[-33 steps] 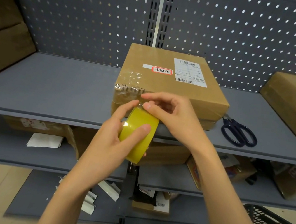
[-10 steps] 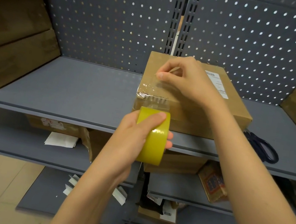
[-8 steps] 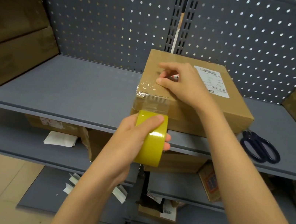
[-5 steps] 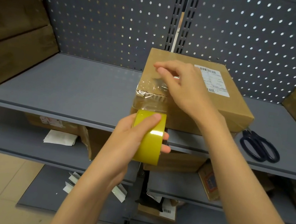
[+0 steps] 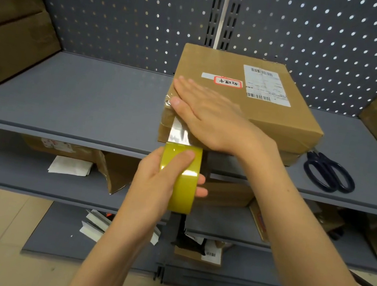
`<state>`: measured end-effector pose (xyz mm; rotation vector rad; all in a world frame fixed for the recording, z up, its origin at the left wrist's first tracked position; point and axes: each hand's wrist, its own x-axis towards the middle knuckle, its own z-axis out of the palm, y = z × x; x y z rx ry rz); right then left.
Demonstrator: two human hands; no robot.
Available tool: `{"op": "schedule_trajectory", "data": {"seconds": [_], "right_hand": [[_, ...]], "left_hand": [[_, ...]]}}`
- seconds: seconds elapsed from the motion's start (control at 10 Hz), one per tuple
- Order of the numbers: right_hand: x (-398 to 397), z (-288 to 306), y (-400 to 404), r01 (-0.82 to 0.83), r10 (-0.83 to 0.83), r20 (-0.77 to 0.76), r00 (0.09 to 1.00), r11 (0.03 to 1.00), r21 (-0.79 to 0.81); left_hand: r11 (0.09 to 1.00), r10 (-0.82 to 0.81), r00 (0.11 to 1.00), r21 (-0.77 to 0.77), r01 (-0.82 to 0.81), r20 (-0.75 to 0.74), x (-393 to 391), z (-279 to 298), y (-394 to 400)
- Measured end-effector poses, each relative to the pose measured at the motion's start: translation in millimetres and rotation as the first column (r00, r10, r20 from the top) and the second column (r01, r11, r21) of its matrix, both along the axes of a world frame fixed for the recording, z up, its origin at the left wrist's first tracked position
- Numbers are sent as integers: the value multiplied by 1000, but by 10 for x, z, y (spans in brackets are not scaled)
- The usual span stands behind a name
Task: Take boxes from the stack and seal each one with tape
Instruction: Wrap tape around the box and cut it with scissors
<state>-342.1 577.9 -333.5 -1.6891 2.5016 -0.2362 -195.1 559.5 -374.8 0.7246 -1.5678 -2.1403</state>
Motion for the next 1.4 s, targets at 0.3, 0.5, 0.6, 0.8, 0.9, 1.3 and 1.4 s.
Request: {"op": "schedule_trajectory", "data": {"seconds": [0.3,0.5,0.6,0.8,0.9,1.3,1.4], "right_hand": [[9,-63,-4,24,-26,-62,998,999,-30],[24,-59,-2,34,-37,-71,997,999,-36],[34,-45,4,32,-34,-65,997,999,-31],[40,-49,2,43,-46,-51,998,998,-49],[46,-50,3,46,-49,-42,998,997,-57],[53,-52,-4,52,-55,-37,998,996,-78],[54,-52,-3,52,-55,-36,998,996,-78]], "left_hand": [[998,-11,997,-53,15,77,85,-94,-19],[991,72,993,-116,-61,93,113,-144,34],[985,120,992,-132,-113,44,134,-175,59],[965,109,994,-237,-113,-30,161,-154,95],[956,82,996,-281,-86,-27,160,-179,77],[950,71,997,-307,-62,19,132,-231,34],[950,69,997,-308,-56,31,129,-231,29]]}}
